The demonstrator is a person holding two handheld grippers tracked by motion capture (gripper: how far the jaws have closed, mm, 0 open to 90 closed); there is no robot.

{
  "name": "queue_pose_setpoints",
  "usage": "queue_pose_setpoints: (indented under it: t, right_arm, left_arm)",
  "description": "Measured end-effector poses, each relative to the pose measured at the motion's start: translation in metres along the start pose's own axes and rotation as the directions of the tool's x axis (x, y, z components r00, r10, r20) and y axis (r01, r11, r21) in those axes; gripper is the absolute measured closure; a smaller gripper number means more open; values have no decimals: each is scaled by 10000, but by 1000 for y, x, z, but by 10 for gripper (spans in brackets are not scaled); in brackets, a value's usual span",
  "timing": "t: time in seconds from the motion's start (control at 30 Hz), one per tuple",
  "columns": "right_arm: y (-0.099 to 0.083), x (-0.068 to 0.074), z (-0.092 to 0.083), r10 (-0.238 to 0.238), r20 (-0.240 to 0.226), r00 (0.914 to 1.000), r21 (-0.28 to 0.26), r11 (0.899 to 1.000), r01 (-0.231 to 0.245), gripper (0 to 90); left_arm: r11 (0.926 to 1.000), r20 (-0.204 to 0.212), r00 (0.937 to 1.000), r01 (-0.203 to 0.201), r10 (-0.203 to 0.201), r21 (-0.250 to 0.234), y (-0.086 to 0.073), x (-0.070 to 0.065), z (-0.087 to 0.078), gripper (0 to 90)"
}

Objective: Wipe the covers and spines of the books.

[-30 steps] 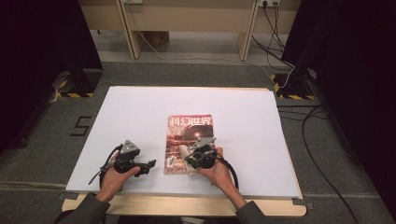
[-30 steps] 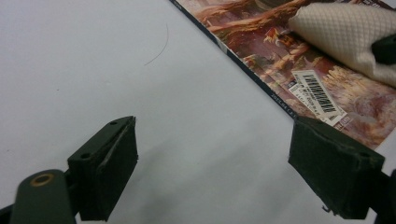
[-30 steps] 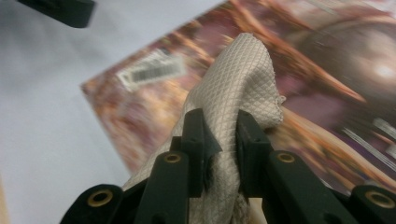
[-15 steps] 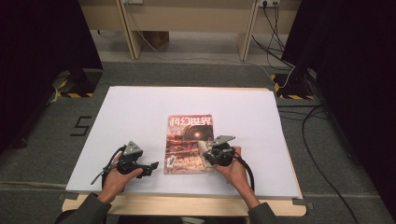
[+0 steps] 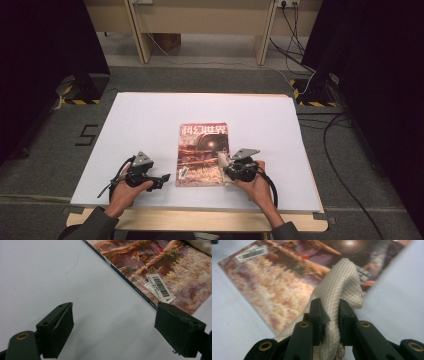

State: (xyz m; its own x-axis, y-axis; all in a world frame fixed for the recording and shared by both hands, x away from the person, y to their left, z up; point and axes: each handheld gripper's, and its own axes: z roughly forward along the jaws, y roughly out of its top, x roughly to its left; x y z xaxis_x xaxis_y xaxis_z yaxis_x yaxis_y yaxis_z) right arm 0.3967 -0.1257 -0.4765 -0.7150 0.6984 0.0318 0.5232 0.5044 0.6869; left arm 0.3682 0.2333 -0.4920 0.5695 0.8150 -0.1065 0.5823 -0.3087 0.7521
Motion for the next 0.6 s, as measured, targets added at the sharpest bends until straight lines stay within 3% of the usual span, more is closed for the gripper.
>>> queue_pose_setpoints:
  t: [0.07, 0.17, 0.4, 0.47, 0.6]
  right_arm:
    - [0, -4, 0, 194, 10, 9998, -9, 9998, -194, 762]
    - [3, 0, 1, -130, 180, 9998, 73, 9999, 129, 763]
    - [19, 16, 18, -689, -349, 9970, 123, 9975, 694, 763]
    - [23, 13, 22, -606, -358, 9975, 85, 9981, 610, 762]
    - [26, -4, 25, -245, 110, 9996, -74, 9997, 246, 762]
  left_arm:
    - [9999, 68, 10000, -70, 69, 80, 0, -1, 1, 149]
    - [9998, 140, 9998, -120, 118, 131, 1, -4, 4, 149]
    - [9992, 197, 9993, -308, 303, 244, 1, -8, 5, 149]
    - [9993, 220, 9993, -307, 302, 220, 0, -7, 4, 149]
    - [9995, 213, 9995, -228, 223, 235, 0, -5, 6, 149]
